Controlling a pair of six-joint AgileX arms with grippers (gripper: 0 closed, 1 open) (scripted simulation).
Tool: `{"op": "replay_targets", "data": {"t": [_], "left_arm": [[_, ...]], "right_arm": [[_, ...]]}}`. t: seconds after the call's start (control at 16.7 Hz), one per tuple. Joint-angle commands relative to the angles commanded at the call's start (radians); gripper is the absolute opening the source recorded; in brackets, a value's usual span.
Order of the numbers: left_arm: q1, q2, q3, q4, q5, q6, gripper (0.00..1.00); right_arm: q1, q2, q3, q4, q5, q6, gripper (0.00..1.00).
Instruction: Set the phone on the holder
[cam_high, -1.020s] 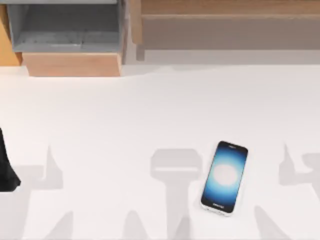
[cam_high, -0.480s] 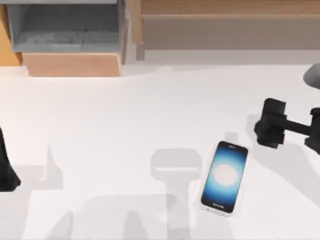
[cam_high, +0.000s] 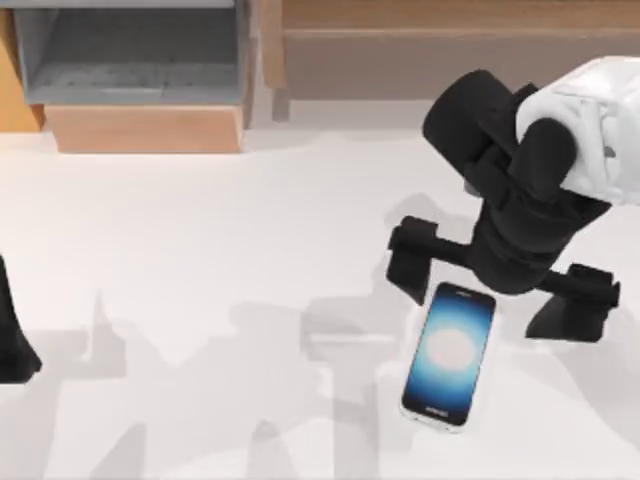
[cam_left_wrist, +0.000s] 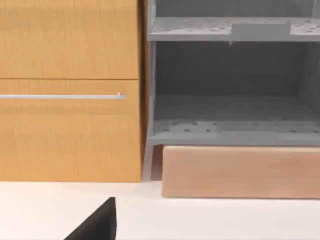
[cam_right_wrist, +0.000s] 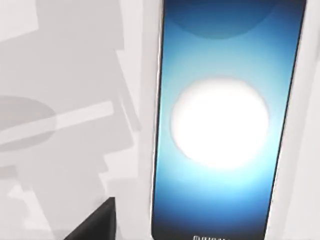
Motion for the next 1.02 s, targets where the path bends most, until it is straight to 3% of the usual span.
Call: {"op": "replay_targets", "data": {"t": [0.24, 0.66, 1.02], "left_arm": [[0.000, 0.000, 0.000, 0.000, 0.000, 0.000, 1.00], [0.000, 0.000, 0.000, 0.000, 0.000, 0.000, 1.00], [0.000, 0.000, 0.000, 0.000, 0.000, 0.000, 1.00]], "right_arm": [[-0.001, 0.149, 0.118, -0.076, -0.007, 0.051, 1.00], [-0.004, 0.163, 0.126, -0.078, -0.008, 0.054, 1.00], [-0.001, 0.250, 0.024, 0.117, -0.008, 0.057, 1.00]]}}
